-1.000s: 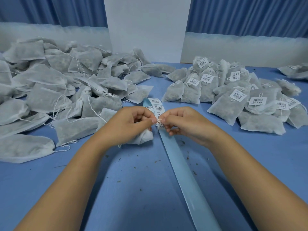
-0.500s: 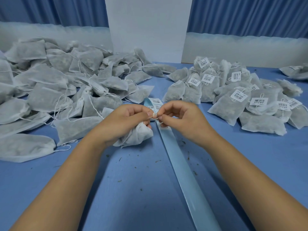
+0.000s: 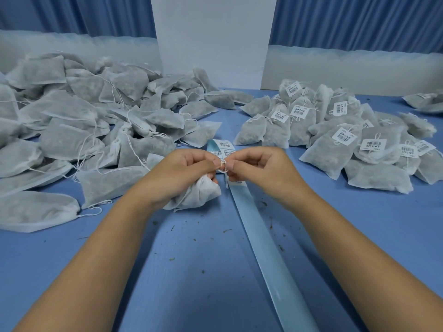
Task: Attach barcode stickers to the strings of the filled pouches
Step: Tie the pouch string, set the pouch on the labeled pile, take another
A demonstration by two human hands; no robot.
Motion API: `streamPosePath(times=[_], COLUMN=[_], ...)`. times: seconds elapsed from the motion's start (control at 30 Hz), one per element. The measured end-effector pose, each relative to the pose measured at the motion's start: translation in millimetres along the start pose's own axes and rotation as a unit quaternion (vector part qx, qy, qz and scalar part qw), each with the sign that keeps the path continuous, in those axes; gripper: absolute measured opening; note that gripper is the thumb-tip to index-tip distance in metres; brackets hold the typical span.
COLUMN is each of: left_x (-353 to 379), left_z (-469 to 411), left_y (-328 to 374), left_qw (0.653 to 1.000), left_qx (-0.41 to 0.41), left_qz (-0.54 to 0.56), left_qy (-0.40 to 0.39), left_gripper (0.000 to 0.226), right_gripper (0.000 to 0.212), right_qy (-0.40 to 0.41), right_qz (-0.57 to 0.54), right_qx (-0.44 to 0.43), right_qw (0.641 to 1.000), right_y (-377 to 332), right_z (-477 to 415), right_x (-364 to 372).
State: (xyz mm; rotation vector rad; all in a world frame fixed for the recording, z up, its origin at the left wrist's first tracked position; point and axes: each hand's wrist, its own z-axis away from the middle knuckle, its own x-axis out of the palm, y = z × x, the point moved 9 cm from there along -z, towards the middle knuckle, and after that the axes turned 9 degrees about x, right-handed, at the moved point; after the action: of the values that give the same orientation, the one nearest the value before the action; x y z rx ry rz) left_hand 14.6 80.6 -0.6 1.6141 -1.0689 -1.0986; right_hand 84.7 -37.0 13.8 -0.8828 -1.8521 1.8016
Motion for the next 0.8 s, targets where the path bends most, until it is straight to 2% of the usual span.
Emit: streamPosePath(times=[0.17, 0.23, 0.33, 0.37, 0.5, 0.67, 0.8], left_x=[-0.2, -0.1, 6.7, 10.0, 12.5, 6.5, 8.0], left_z=[0.9, 1.3, 2.7, 3.1, 1.2, 0.3, -0.1], left_y=[2.2, 1.7, -5.9, -6.3, -7.9, -6.0, -1.4], left_qw=[1.0, 1.0, 0.999, 0.998, 0.996, 0.996, 0.992], left_qx=[0.006, 0.004, -0.02, -0.021, -0.007, 0.009, 0.037], left_qz=[-0.013, -0.014, -0.034, -0.046, -0.081, -0.09, -0.115], left_qy=[-0.002, -0.005, -0.037, -0.044, -0.039, -0.02, -0.027], left_gripper=[0.027, 0.009, 0.038, 0.04, 0.018, 0.021, 0.014], right_gripper=[0.005, 0.004, 0.004, 0.004, 0.005, 0.005, 0.007], right_qy=[0.013, 0.018, 0.016, 0.017, 0.012, 0.019, 0.043], right_qz=[-0.002, -0.017, -0.02, -0.011, -0.013, -0.044, -0.082], right_qx=[0.01, 0.018, 0.017, 0.013, 0.003, 0.016, 0.046], right_qw=[1.0, 1.0, 1.0, 1.0, 1.0, 0.999, 0.995], right_y=[5.0, 7.8, 8.6, 7.9, 5.2, 7.4, 12.9], right_z=[-2.8, -4.1, -4.2, -3.9, -3.0, -3.1, -6.3], right_x=[-1.5, -3.3, -3.0, -2.4, 0.7, -0.8, -7.6])
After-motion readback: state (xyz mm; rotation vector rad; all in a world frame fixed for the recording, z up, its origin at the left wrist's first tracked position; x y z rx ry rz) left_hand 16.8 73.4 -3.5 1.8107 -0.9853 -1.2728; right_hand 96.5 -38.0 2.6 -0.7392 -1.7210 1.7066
